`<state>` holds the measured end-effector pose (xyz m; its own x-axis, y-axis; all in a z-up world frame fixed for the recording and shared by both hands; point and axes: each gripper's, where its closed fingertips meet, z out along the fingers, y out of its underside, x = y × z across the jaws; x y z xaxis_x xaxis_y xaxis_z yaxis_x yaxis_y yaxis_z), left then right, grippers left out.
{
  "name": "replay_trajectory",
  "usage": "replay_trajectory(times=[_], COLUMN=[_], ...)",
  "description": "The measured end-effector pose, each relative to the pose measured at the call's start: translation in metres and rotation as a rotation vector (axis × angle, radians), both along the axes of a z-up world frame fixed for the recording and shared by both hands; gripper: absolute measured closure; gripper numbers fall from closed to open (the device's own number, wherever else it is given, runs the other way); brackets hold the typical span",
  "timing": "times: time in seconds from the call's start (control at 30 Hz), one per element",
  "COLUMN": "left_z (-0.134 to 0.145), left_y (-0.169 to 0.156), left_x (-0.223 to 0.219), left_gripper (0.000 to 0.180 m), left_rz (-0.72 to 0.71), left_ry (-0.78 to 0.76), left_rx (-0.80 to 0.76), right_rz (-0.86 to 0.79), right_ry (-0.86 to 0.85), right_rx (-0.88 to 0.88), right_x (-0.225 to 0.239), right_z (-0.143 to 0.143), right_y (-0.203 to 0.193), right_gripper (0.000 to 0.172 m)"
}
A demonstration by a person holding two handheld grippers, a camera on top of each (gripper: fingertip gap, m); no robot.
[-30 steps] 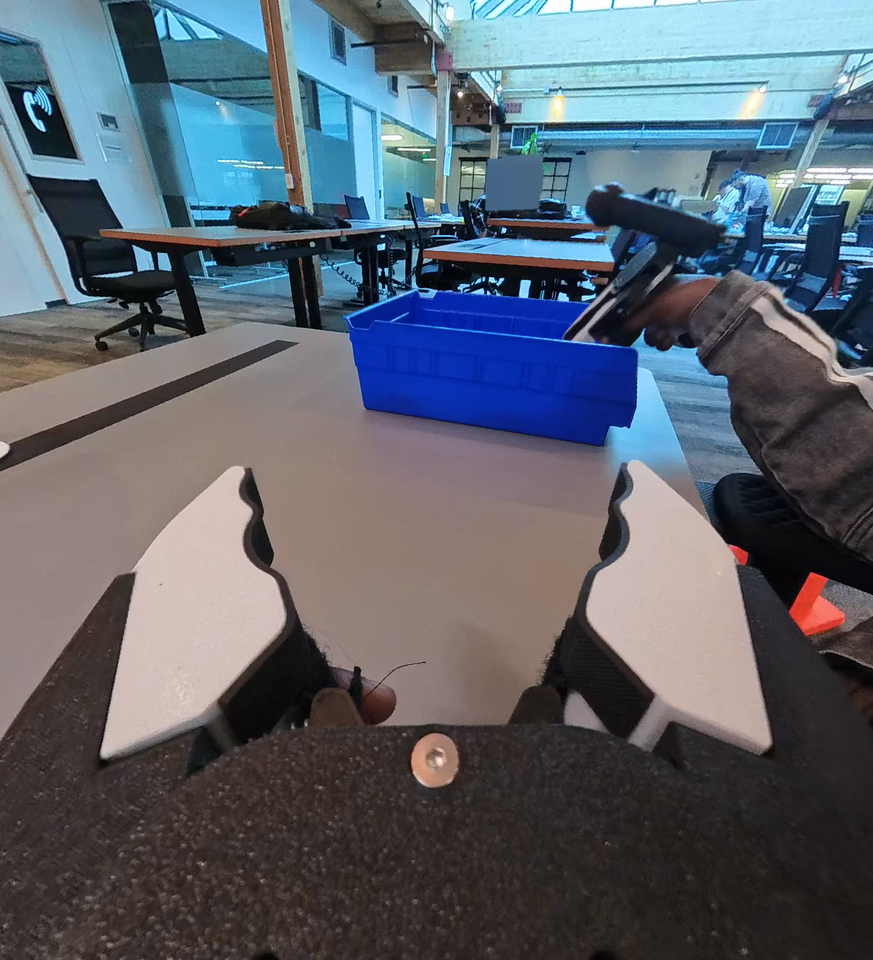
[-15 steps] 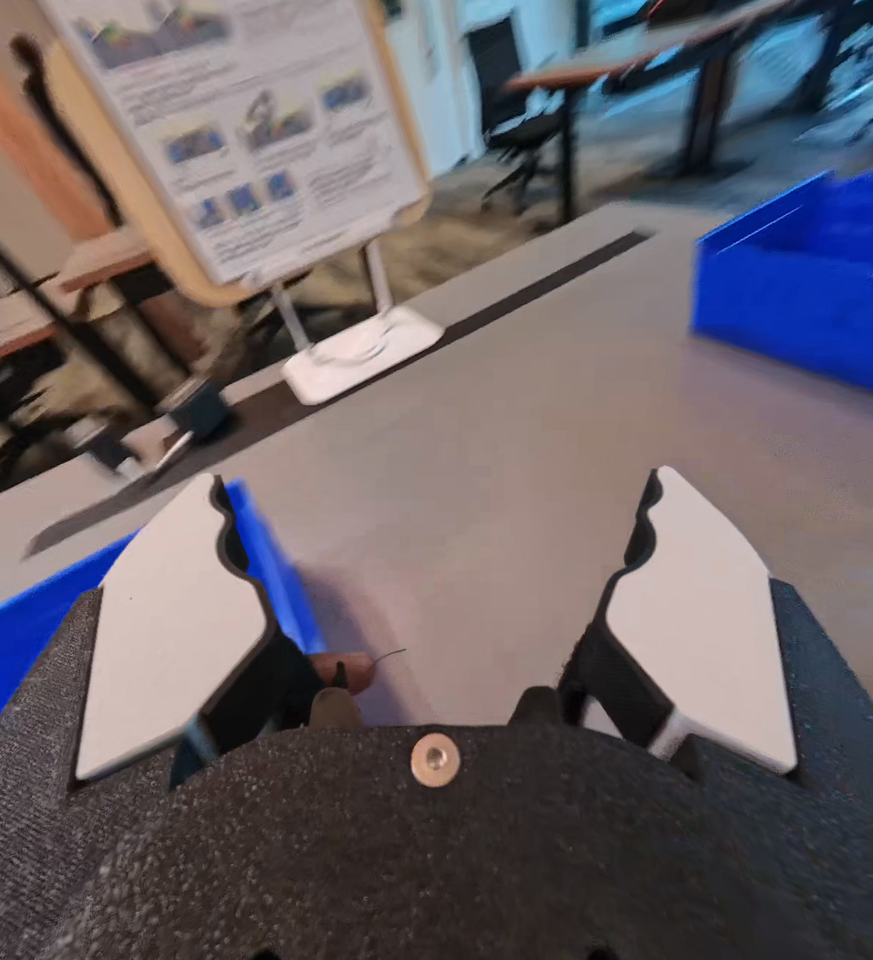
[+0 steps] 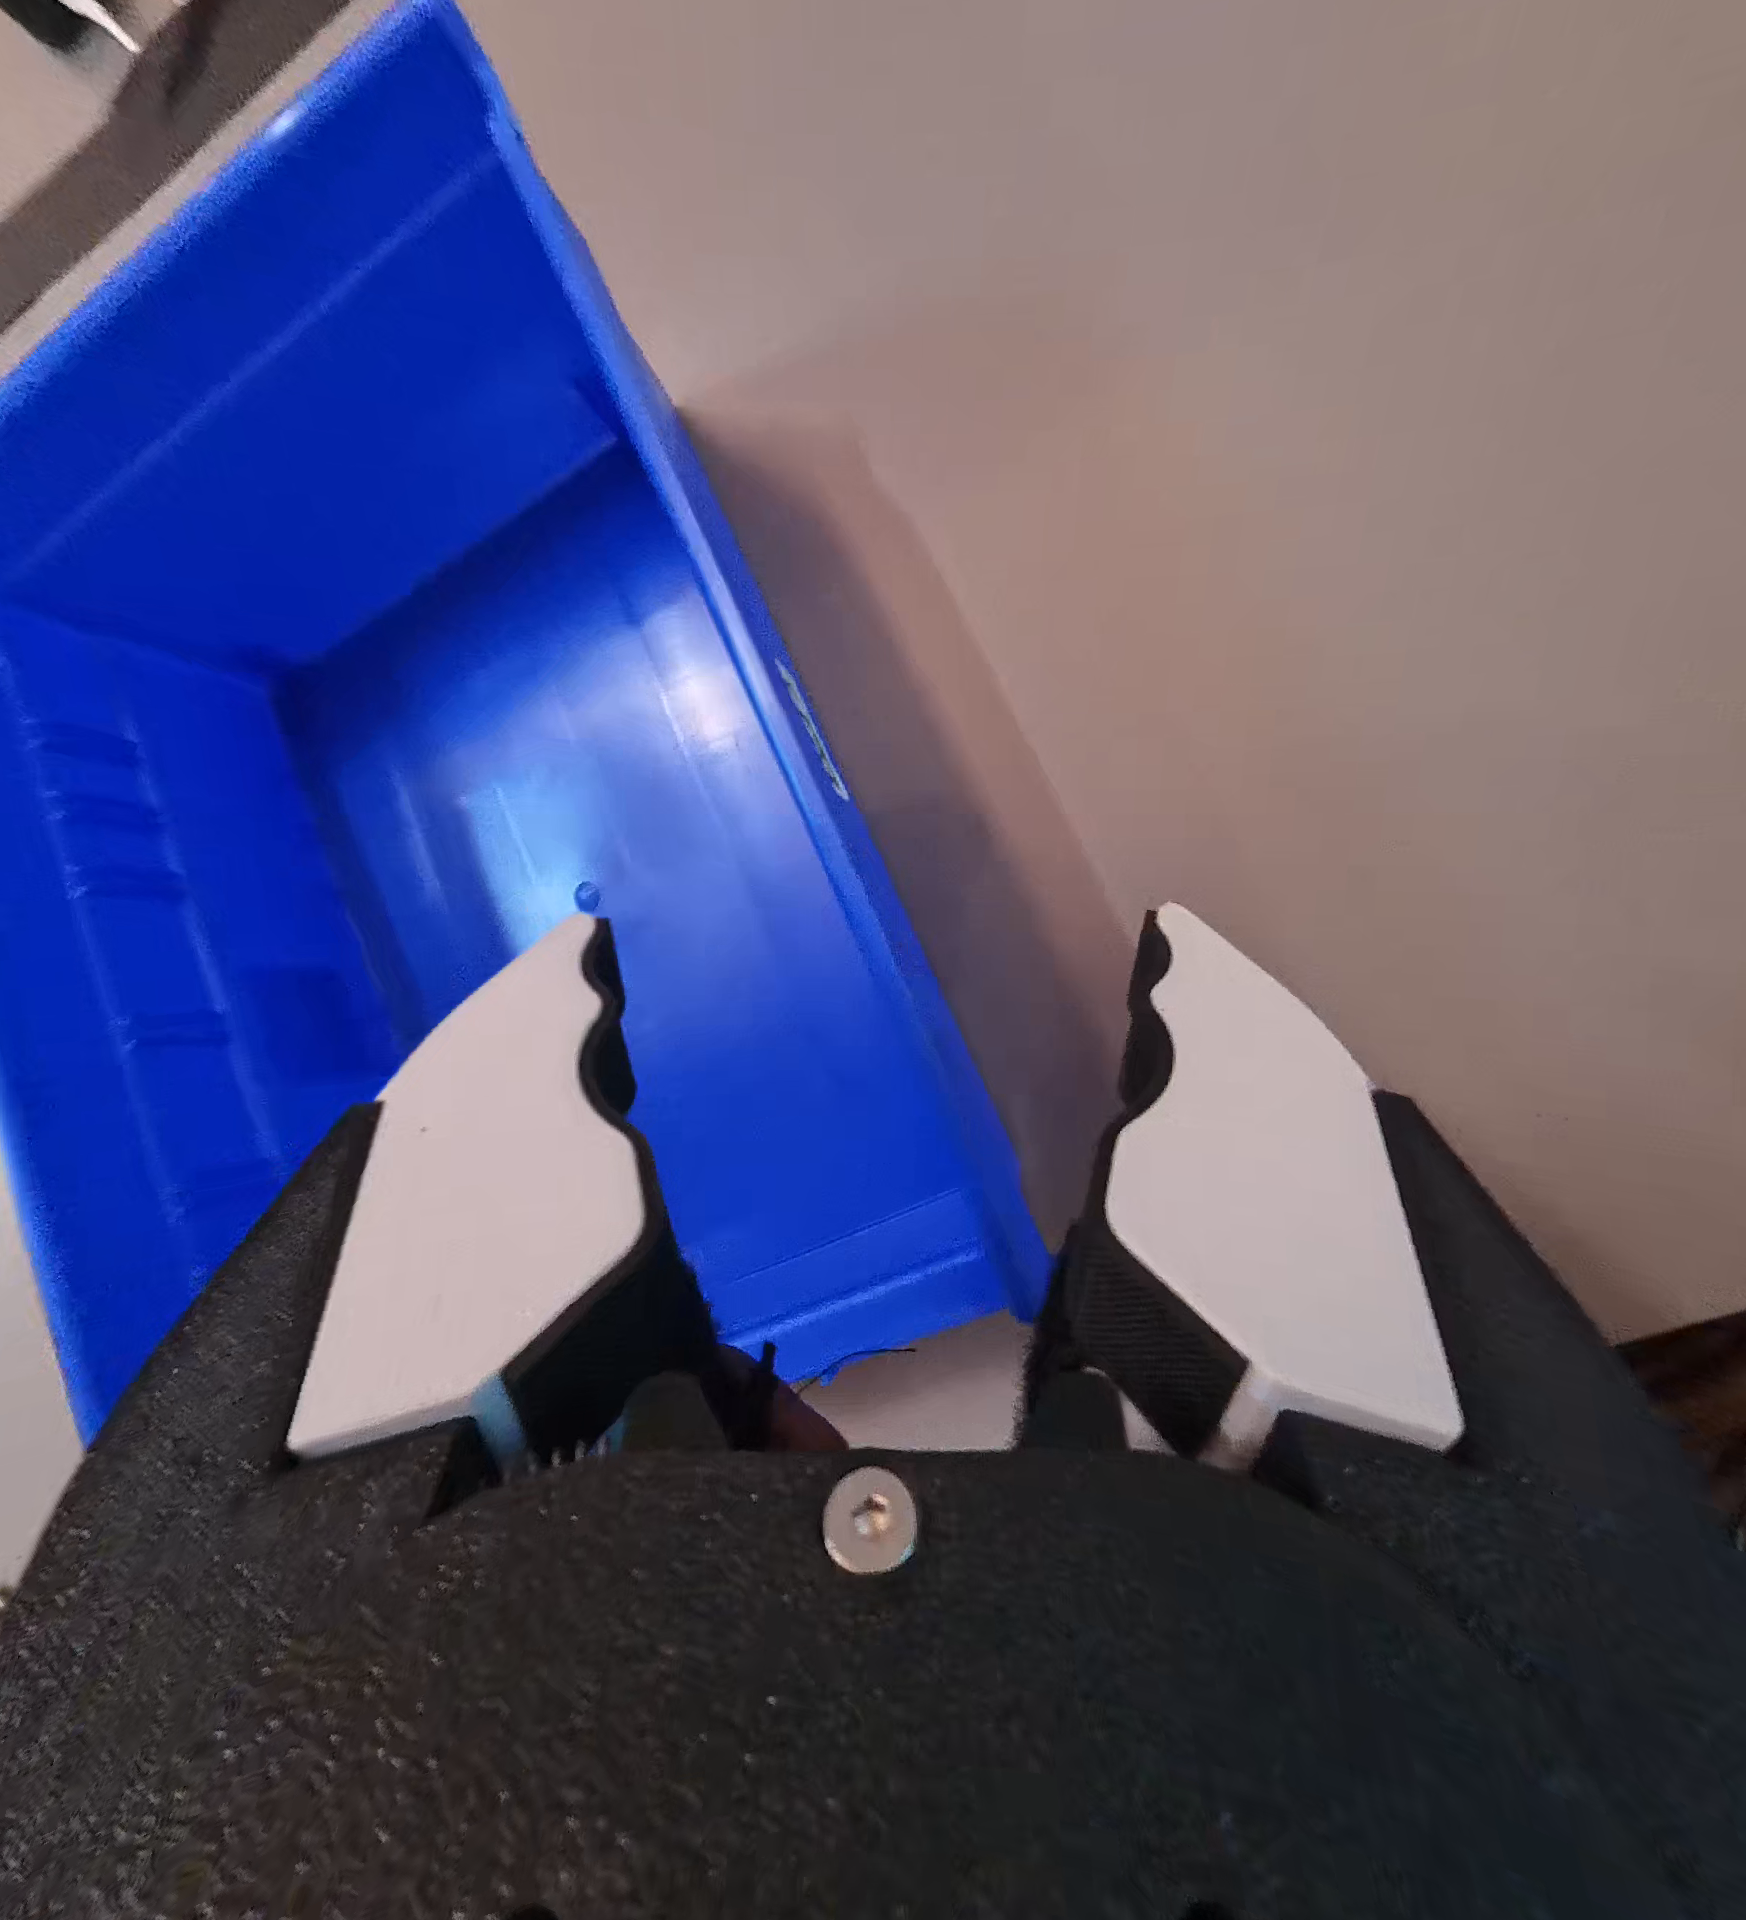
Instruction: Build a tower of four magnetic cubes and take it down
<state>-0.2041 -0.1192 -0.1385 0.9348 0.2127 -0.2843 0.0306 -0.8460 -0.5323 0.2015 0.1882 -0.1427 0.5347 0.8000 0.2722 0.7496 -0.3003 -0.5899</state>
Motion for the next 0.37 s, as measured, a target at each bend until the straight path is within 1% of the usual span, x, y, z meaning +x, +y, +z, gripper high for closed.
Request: replay_trajectory(times=[0.03,0.1,0.13,0.17,0.2,0.27,0.37], left_z=[-0.003,-0.01,-0.013,-0.017,-0.019,-0.018,-0.018], left_y=[0.002,0.003,0.004,0.006,0.008,0.005,0.005], left_x=[-0.001,-0.003,-0.003,-0.003,0.001,-0.002,-0.006], left_gripper=[0.103,0.123,0.133,0.143,0.148,0.153,0.161], left_rz=[0.0,-0.003,-0.012,-0.026,-0.045,-0.045,-0.059], left_ry=[-0.003,-0.012,-0.023,-0.04,-0.069,-0.046,-0.021], left_rx=[-0.01,-0.028,-0.034,-0.04,-0.037,-0.053,-0.069], right_rz=[0.001,0.006,0.026,0.051,0.065,0.071,0.079], right_ry=[-0.031,-0.083,-0.093,-0.106,-0.129,-0.202,-0.251], right_rx=[-0.007,-0.022,-0.041,-0.047,-0.031,0.02,0.056], right_x=[0.0,0.0,-0.003,-0.006,-0.007,-0.003,0.001], right_z=[-0.005,-0.013,-0.017,-0.019,-0.02,-0.02,-0.019], right_y=[0.0,-0.002,-0.005,-0.008,-0.009,-0.006,-0.003], right_gripper=[0.097,0.113,0.125,0.131,0.137,0.148,0.155])
